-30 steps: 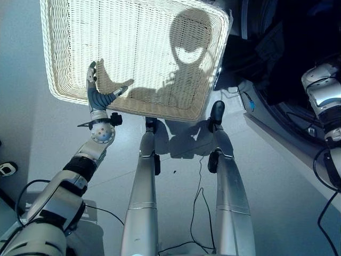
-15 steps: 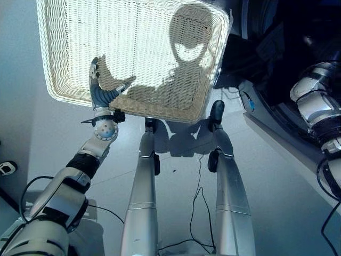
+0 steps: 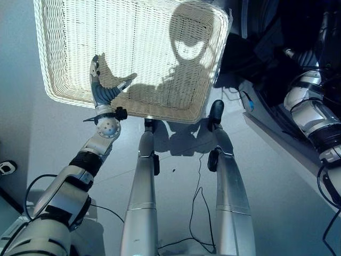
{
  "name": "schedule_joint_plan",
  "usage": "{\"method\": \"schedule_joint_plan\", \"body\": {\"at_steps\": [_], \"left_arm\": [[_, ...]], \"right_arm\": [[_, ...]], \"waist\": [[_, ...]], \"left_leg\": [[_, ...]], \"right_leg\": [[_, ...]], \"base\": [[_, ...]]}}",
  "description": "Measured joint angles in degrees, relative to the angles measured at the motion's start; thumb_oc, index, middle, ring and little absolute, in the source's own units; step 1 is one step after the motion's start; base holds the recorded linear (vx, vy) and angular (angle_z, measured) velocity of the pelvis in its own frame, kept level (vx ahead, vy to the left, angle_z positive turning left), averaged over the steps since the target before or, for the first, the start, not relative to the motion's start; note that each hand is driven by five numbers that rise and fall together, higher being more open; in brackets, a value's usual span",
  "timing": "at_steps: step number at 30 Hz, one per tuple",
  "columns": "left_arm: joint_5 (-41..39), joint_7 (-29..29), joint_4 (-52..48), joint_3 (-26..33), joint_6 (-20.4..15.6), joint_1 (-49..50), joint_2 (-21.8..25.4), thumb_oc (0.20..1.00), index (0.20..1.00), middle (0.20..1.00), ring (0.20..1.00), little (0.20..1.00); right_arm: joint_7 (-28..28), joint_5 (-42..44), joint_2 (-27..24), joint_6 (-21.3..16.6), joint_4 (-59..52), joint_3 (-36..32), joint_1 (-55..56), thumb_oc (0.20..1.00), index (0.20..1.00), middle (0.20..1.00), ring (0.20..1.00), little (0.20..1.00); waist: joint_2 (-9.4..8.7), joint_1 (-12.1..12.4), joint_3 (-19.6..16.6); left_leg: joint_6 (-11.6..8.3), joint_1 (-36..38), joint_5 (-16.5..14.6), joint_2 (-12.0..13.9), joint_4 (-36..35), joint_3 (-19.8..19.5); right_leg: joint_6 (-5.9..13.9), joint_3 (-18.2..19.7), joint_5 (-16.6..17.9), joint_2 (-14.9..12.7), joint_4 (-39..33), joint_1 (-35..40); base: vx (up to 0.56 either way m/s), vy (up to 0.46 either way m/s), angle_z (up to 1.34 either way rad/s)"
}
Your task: Put the clothes into the washing machine.
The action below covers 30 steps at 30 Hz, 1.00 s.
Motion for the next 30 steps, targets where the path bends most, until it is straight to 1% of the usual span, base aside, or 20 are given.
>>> {"method": "schedule_joint_plan", "body": {"at_steps": [3, 7, 10, 13, 16, 19, 21, 23, 28, 30], "left_arm": [[0.0, 0.0, 0.0, 0.1, 0.1, -0.1, 0.0, 1.000, 1.000, 1.000, 1.000, 1.000], [0.0, 0.0, 0.1, -0.1, 0.5, -1.2, 0.0, 1.000, 1.000, 1.000, 1.000, 1.000], [0.0, 0.0, 0.3, -0.1, 0.9, -2.3, 0.0, 1.000, 1.000, 1.000, 1.000, 1.000], [0.0, 0.0, 1.1, -0.2, 1.3, -3.3, -0.1, 1.000, 1.000, 1.000, 1.000, 1.000], [0.0, -0.1, 1.7, -1.5, 1.4, -4.9, -0.1, 1.000, 1.000, 1.000, 1.000, 1.000], [0.0, -0.2, 1.7, -2.2, 1.4, -5.7, -0.3, 1.000, 1.000, 1.000, 1.000, 1.000], [0.0, -0.2, 1.8, -2.2, 1.4, -5.7, -0.2, 1.000, 1.000, 1.000, 1.000, 1.000], [0.0, -0.2, 1.8, -2.5, 1.4, -5.8, -0.2, 1.000, 1.000, 1.000, 1.000, 1.000], [-0.1, -0.7, 2.2, -2.7, 1.4, -6.3, -0.8, 1.000, 1.000, 1.000, 1.000, 1.000], [-0.1, -1.2, 2.2, -2.7, 1.4, -6.3, -1.0, 1.000, 1.000, 1.000, 1.000, 1.000]], "right_arm": [[2.5, -2.4, 0.5, -0.1, -0.1, 1.5, 0.2, 1.000, 1.000, 1.000, 1.000, 1.000], [5.7, -3.8, 0.8, 0.1, 1.5, 6.0, -0.9, 1.000, 1.000, 1.000, 1.000, 1.000], [8.3, -5.0, 1.2, 0.4, 3.5, 9.0, -2.6, 1.000, 1.000, 1.000, 1.000, 1.000], [11.8, -6.6, 2.4, 0.9, 7.9, 12.8, -6.4, 1.000, 1.000, 1.000, 1.000, 1.000], [15.1, -6.9, 3.1, 1.4, 12.3, 16.0, -9.2, 1.000, 1.000, 1.000, 1.000, 1.000], [17.2, -8.2, 3.4, 1.9, 14.4, 16.2, -9.6, 1.000, 1.000, 1.000, 1.000, 1.000], [19.6, -10.1, 3.4, 3.2, 15.3, 16.7, -10.1, 1.000, 1.000, 1.000, 1.000, 1.000], [20.8, -12.0, 4.1, 4.3, 17.3, 17.5, -10.8, 1.000, 1.000, 1.000, 1.000, 1.000], [21.9, -15.8, 6.6, 7.4, 21.5, 18.7, -13.5, 1.000, 1.000, 1.000, 1.000, 1.000], [22.4, -19.2, 7.3, 8.9, 23.2, 18.6, -14.0, 1.000, 1.000, 1.000, 1.000, 1.000]], "waist": [[0.00, -0.2, 0.0], [0.00, -0.1, 0.0], [0.03, 0.1, 0.0], [0.07, 0.1, 0.0], [0.10, 0.7, -0.1], [0.12, 1.5, -0.1], [0.15, 1.6, -0.1], [0.18, 1.6, -0.1], [0.55, 1.9, -0.3], [0.63, 2.2, -0.3]], "left_leg": [[-0.01, 0.0, 0.0, 0.0, 0.0, 0.0], [-0.18, 0.1, 0.1, 0.1, -0.1, -0.1], [-0.25, 0.1, 0.2, 0.1, -0.1, -0.2], [-0.36, 0.1, 0.3, 0.2, -0.2, -0.3], [-0.46, 0.1, 0.5, 0.2, -0.2, -0.5], [-0.58, 0.1, 0.6, 0.2, -0.3, -0.7], [-0.73, 0.1, 1.0, 0.2, -0.7, -1.3], [-0.81, 0.2, 1.3, 0.2, -0.9, -1.4], [-0.89, 0.3, 1.7, 0.2, -1.3, -1.5], [-0.90, 0.3, 1.7, 0.2, -1.3, -1.5]], "right_leg": [[0.00, 0.0, 0.0, 0.0, 0.0, 0.0], [0.01, -0.3, 0.0, 0.0, 0.1, 0.0], [0.01, -0.4, 0.0, 0.0, 0.2, 0.0], [-0.05, -0.6, -0.1, 0.0, 0.3, 0.0], [-0.08, -0.7, -0.1, 0.0, 0.5, 0.0], [-0.20, -0.8, -0.3, 0.0, 0.9, 0.0], [-0.26, -1.2, -0.3, 0.0, 1.0, 0.0], [-0.28, -1.3, -0.3, 0.0, 1.2, 0.0], [-0.30, -1.4, -0.3, 0.0, 1.3, 0.0], [-0.30, -1.4, -0.3, -0.1, 1.5, -0.3]], "base": [[0.00, 0.000, 0.00], [0.00, 0.000, 0.00], [0.00, 0.000, 0.00], [0.00, 0.000, 0.00], [0.00, 0.000, 0.00], [0.00, -0.002, 0.01], [0.01, -0.010, 0.05], [0.01, -0.008, 0.02], [0.00, 0.000, 0.00], [0.02, 0.035, 0.00]]}}
